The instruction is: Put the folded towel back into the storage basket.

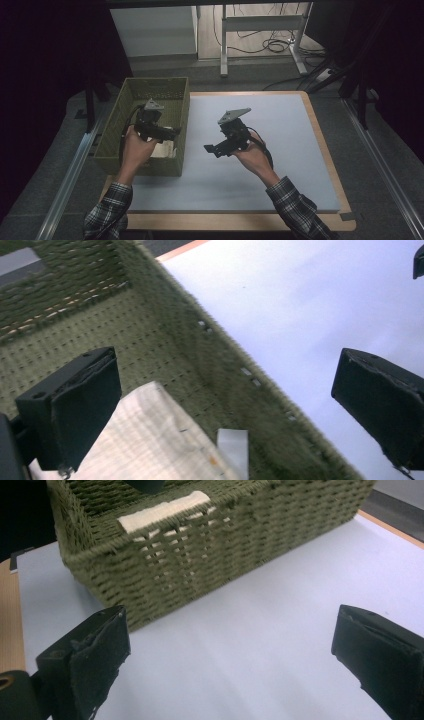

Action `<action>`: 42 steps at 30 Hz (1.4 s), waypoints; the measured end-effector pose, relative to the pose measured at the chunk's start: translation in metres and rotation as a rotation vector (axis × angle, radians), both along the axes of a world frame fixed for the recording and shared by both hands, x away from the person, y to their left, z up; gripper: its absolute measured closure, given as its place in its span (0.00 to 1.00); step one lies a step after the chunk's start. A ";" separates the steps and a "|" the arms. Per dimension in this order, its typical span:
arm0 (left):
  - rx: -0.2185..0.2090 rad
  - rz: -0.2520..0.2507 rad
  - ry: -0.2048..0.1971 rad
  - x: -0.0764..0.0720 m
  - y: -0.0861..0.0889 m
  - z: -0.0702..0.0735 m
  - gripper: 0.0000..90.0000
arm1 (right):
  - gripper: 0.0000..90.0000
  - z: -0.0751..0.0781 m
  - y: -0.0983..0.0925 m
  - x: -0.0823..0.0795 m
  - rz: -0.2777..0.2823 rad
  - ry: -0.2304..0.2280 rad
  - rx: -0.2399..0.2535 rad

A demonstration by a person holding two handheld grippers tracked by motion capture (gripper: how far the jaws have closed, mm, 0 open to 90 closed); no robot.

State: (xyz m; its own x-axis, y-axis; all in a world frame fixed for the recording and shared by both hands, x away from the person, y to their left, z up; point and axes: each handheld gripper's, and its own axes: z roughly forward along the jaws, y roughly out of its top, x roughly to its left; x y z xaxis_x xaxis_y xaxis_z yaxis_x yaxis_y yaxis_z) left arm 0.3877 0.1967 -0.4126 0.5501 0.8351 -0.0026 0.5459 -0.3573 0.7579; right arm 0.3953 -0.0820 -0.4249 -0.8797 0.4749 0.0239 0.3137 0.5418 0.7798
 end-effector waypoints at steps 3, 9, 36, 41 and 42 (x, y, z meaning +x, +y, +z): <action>0.002 -0.012 0.003 -0.001 -0.010 0.000 0.00 | 0.03 -0.001 -0.011 -0.001 -0.006 0.001 0.001; 0.017 -0.040 0.014 -0.001 -0.027 0.000 0.00 | 0.03 -0.003 -0.032 -0.004 -0.023 -0.002 0.005; -0.028 -0.176 0.022 0.000 -0.120 -0.007 0.00 | 0.03 -0.009 -0.130 -0.016 -0.142 -0.011 0.004; -0.033 -0.194 0.021 -0.005 -0.134 -0.012 0.00 | 0.03 -0.012 -0.146 -0.020 -0.160 -0.016 -0.010; -0.031 -0.198 0.020 -0.007 -0.136 -0.013 0.00 | 0.03 -0.013 -0.150 -0.021 -0.163 -0.017 -0.014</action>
